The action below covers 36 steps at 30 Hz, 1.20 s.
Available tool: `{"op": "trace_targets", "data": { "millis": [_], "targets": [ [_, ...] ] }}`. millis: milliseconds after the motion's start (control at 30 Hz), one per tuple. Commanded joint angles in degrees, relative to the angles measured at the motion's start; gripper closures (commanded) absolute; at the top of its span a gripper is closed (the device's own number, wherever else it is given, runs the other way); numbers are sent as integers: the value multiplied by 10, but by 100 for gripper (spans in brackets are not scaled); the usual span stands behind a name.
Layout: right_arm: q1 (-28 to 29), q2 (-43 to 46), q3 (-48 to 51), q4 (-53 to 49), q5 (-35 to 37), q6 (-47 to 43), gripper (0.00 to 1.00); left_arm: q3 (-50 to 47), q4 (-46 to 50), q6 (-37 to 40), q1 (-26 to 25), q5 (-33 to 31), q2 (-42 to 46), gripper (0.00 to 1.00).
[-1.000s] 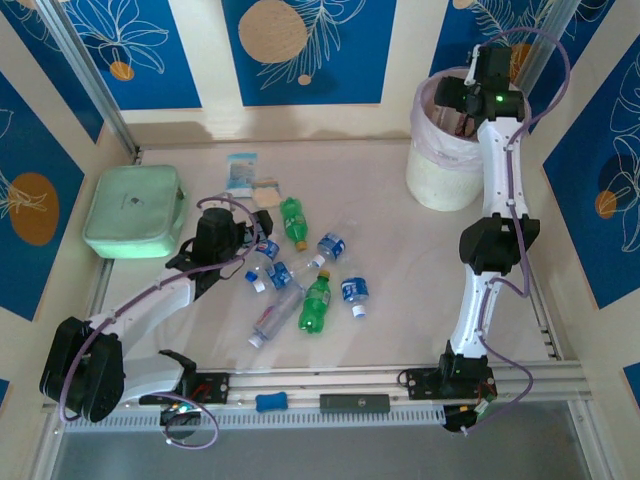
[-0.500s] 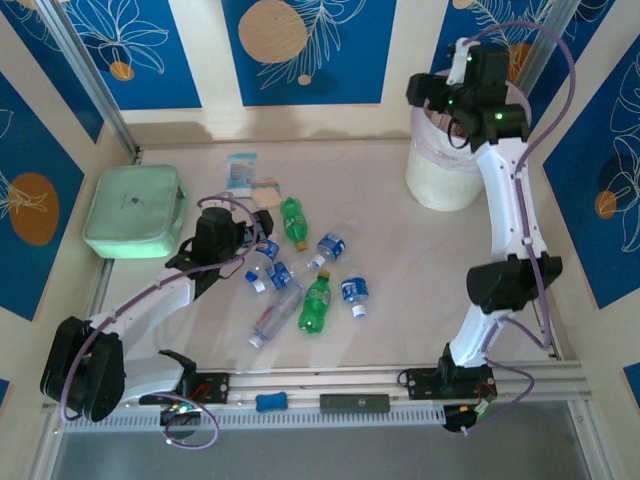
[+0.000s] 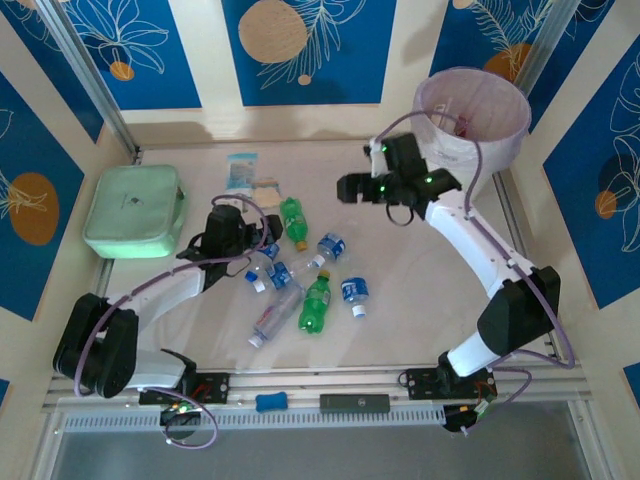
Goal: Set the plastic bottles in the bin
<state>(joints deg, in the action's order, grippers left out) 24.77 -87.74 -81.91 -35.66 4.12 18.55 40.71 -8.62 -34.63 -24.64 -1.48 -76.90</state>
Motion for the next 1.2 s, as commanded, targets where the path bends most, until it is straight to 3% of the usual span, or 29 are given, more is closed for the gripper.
{"op": "trace_targets", "data": {
  "millis": [0,200,567,900,1167],
  "targets": [
    [31,17,56,-21,20,47,10,23,-26,-3,-6,29,-13,0],
    [70,16,149,-35,76,147,8,20,-17,-12,-7,39,-18,0],
    [123,26,263,36,55,224,8,19,-11,-17,-7,37,-29,0],
    [148,-69,231,23,101,186,23,9,-4,-22,-7,29,-19,0],
    [158,-89,239,26,106,187,45,9,-4,-24,-7,29,-21,0]
  ]
}}
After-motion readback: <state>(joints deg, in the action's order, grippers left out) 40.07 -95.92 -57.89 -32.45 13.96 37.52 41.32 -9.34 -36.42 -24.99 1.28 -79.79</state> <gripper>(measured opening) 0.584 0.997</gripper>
